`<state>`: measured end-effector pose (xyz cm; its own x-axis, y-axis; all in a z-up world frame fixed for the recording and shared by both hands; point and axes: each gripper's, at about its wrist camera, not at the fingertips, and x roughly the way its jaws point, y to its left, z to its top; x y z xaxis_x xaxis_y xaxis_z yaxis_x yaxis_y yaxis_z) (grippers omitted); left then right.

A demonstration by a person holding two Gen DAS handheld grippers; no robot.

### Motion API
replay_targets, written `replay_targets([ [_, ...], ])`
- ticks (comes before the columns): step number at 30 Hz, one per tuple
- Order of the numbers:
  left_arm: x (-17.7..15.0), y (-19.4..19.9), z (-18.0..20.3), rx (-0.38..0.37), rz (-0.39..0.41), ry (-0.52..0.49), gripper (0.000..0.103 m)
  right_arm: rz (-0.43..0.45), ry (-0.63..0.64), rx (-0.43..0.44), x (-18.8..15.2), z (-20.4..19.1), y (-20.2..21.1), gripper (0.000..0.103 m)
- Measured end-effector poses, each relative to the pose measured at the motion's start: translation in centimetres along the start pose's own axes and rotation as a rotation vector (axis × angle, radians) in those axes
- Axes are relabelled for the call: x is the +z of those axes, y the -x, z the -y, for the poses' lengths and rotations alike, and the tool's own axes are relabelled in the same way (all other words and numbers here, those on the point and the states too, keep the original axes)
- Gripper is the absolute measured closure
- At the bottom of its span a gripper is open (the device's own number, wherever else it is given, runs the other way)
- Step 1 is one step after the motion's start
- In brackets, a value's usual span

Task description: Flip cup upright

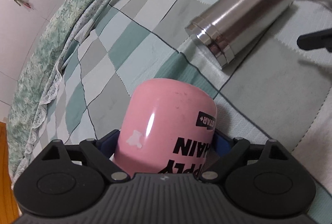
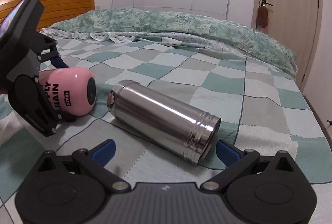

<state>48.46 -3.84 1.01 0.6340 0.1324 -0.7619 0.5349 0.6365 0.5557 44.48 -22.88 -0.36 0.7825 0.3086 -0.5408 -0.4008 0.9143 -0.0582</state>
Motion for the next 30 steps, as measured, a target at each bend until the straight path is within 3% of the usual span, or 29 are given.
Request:
replay_targets([
  [9,1.3,4.5,2.4,0.013,0.074,-0.089,0.012,0.033,-0.01,-0.019,0.7,0.1,3.6,0.0],
  [17,1.9,13.4,7.5,-0.014,0.163,-0.177,0.012,0.047,-0.022,-0.078,-0.2,-0.5,12.1,0.0],
  [24,-1.0,21.8,14.8,-0.079,0.227,-0.229,0.012,0.028,-0.025,-0.13,-3.7,-1.4,21.7,0.0],
  [30,-5.0,24.6,21.6,-0.163,0.24,-0.294,0.012,-0.017,0.0,-0.139,-7.8,-2.7,27.3,0.0],
])
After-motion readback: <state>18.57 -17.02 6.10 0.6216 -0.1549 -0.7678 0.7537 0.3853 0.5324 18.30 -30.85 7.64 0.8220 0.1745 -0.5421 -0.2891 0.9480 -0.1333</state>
